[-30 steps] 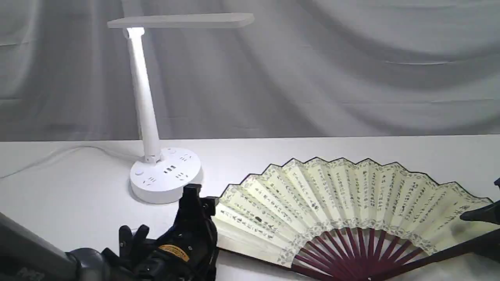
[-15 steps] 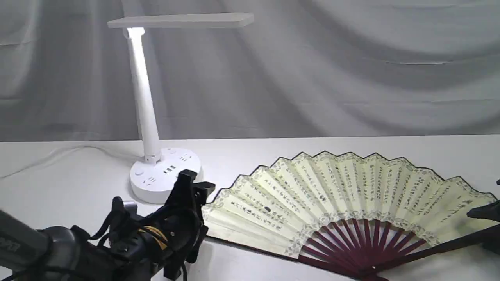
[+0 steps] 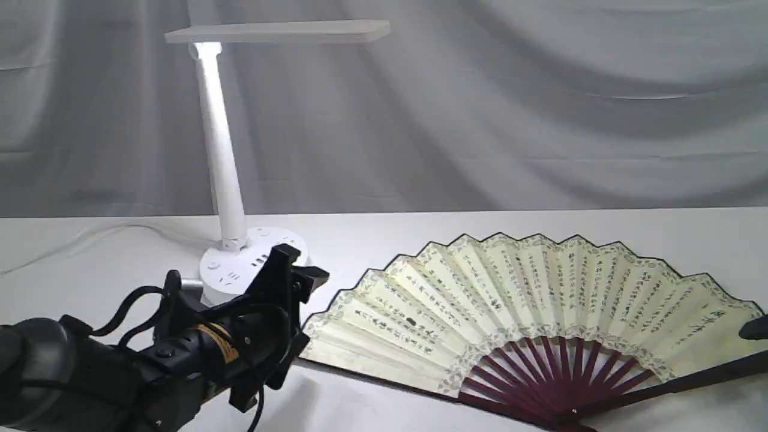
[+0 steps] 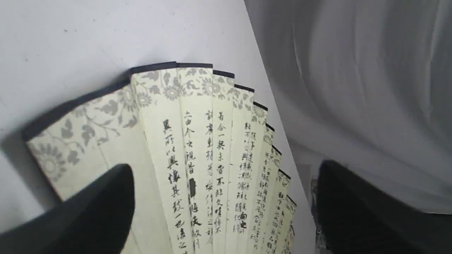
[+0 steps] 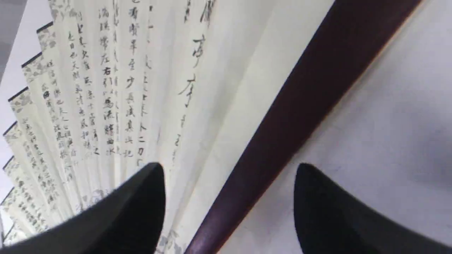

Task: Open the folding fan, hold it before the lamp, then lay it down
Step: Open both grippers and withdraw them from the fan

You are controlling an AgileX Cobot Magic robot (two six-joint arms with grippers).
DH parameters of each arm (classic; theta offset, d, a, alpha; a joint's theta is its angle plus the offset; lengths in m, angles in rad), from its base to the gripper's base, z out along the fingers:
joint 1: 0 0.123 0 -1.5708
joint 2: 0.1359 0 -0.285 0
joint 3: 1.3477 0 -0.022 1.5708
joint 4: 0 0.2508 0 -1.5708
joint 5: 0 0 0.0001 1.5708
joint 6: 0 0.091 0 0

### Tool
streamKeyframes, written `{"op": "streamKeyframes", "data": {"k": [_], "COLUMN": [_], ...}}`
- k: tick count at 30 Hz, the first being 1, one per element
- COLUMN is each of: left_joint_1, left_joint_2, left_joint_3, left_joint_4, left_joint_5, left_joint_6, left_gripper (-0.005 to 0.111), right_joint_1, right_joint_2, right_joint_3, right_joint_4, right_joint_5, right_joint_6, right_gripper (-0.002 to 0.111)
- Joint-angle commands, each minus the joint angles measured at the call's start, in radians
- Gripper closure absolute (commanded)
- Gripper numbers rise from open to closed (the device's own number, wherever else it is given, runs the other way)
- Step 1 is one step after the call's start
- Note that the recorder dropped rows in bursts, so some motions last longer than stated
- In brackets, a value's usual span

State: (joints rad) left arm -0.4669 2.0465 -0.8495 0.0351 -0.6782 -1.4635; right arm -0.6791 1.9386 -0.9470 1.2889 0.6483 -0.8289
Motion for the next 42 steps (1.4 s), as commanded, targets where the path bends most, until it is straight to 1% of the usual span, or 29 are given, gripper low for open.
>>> {"op": "streamKeyframes", "data": {"k": [1, 3, 10, 12, 14, 16, 18, 20, 22, 24, 28, 30, 36, 39, 42], "left_joint_1": [0.003, 0.005, 0.050, 0.059, 0.061, 0.067, 0.072, 0.072, 0.072, 0.072, 0.072, 0.072, 0.072, 0.072, 0.079], "left_joint_2": [-0.046, -0.068, -0.167, -0.204, -0.250, -0.296, -0.327, -0.353, -0.370, -0.380, -0.386, -0.386, -0.386, -0.384, -0.384], "left_joint_3": [-0.006, -0.006, -0.006, -0.010, -0.018, -0.025, -0.035, -0.049, -0.064, -0.082, -0.142, -0.168, -0.215, -0.215, -0.215], "left_joint_4": [0.005, 0.036, 0.267, 0.279, 0.325, 0.343, 0.393, 0.437, 0.443, 0.423, 0.244, 0.166, 0.023, -0.002, -0.002], "left_joint_5": [0.122, 0.193, 0.404, 0.464, 0.544, 0.637, 0.747, 0.885, 0.991, 1.050, 1.165, 1.237, 1.486, 1.552, 1.571], "left_joint_6": [0.006, 0.008, 0.006, 0.006, 0.006, 0.006, 0.006, 0.014, 0.096, 0.191, 0.513, 0.629, 0.847, 0.930, 1.007], "left_gripper": [0.036, 0.037, 0.037, 0.037, 0.037, 0.037, 0.037, 0.038, 0.038, 0.038, 0.038, 0.038, 0.038, 0.038, 0.038], "right_joint_1": [-0.008, -0.008, -0.008, -0.008, 0.000, 0.024, 0.068, 0.118, 0.170, 0.226, 0.306, 0.327, 0.352, 0.365, 0.397], "right_joint_2": [-0.057, -0.076, -0.151, -0.170, -0.195, -0.224, -0.259, -0.295, -0.326, -0.355, -0.402, -0.408, -0.410, -0.410, -0.410], "right_joint_3": [0.002, 0.002, 0.002, 0.002, 0.002, 0.002, 0.002, 0.002, 0.002, 0.002, 0.002, 0.002, 0.002, 0.002, 0.002], "right_joint_4": [-0.109, -0.113, -0.144, -0.146, -0.165, -0.241, -0.379, -0.515, -0.594, -0.630, -0.693, -0.712, -0.726, -0.761, -0.824], "right_joint_5": [-0.013, 0.010, 0.125, 0.155, 0.199, 0.210, 0.211, 0.213, 0.213, 0.213, 0.179, 0.176, 0.166, 0.157, 0.155], "right_joint_6": [0.094, 0.101, 0.121, 0.150, 0.179, 0.242, 0.370, 0.452, 0.507, 0.523, 0.523, 0.525, 0.546, 0.546, 0.551], "right_gripper": [0.054, 0.054, 0.055, 0.055, 0.055, 0.055, 0.055, 0.055, 0.055, 0.055, 0.057, 0.058, 0.061, 0.065, 0.070]}}
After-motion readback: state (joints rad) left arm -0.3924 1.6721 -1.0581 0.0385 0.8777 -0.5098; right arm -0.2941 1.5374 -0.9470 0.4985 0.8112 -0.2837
